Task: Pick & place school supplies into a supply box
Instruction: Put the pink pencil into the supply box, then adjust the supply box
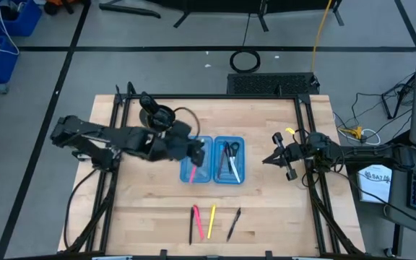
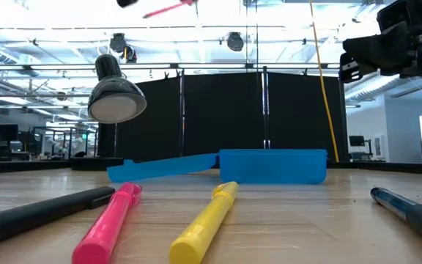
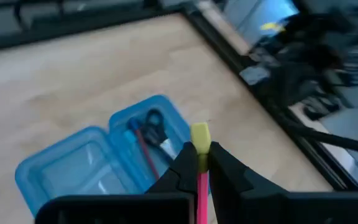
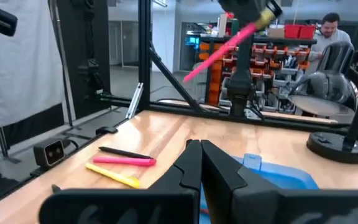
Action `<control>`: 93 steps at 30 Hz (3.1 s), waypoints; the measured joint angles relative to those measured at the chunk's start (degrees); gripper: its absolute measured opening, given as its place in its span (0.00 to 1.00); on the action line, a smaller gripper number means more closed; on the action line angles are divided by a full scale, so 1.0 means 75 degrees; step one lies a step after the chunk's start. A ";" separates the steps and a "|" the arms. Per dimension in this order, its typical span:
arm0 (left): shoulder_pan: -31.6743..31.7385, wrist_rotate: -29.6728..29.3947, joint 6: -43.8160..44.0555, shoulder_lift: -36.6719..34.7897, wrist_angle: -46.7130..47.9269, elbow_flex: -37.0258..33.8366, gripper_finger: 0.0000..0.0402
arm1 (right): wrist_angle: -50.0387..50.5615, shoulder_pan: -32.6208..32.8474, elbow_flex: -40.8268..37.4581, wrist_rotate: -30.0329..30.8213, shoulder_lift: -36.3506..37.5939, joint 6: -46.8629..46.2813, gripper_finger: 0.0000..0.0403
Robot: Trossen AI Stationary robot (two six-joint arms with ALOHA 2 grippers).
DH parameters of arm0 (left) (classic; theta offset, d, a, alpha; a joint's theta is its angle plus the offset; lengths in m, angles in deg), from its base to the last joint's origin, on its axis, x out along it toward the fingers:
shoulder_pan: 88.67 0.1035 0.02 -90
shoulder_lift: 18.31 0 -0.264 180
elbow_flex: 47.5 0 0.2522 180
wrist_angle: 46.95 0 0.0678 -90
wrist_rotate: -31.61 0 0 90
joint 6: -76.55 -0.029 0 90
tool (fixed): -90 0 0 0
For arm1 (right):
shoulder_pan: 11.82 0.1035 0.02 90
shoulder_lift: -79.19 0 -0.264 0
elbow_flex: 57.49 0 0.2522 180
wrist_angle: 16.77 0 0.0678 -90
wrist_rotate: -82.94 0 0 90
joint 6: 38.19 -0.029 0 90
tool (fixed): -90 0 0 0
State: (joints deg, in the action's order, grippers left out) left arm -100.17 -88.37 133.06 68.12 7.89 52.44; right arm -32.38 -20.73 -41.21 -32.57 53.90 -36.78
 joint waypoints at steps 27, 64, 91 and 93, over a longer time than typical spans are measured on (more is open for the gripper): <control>0.2287 0.2664 0.0736 0.3605 -0.3032 -0.0013 0.04 | 0.0119 0.0000 -0.0002 -0.0003 -0.0025 0.0361 0.00; 0.2236 0.1911 0.0771 0.4816 -0.2697 -0.0005 0.04 | 0.0063 0.0000 0.0001 -0.0016 -0.0025 0.0315 0.00; 0.1569 0.1416 -0.2767 0.3972 -0.0885 0.1555 0.32 | 0.0087 -0.0003 -0.0001 -0.0009 -0.0019 0.0309 0.00; 0.1158 0.0899 -0.3487 0.3596 -0.0498 0.1489 0.28 | 0.0073 -0.0002 -0.0001 -0.0007 -0.0028 0.0315 0.00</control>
State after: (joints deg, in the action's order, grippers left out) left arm -91.48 -81.62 106.91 95.10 4.16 63.60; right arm -31.83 -20.74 -41.22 -32.62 53.69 -34.42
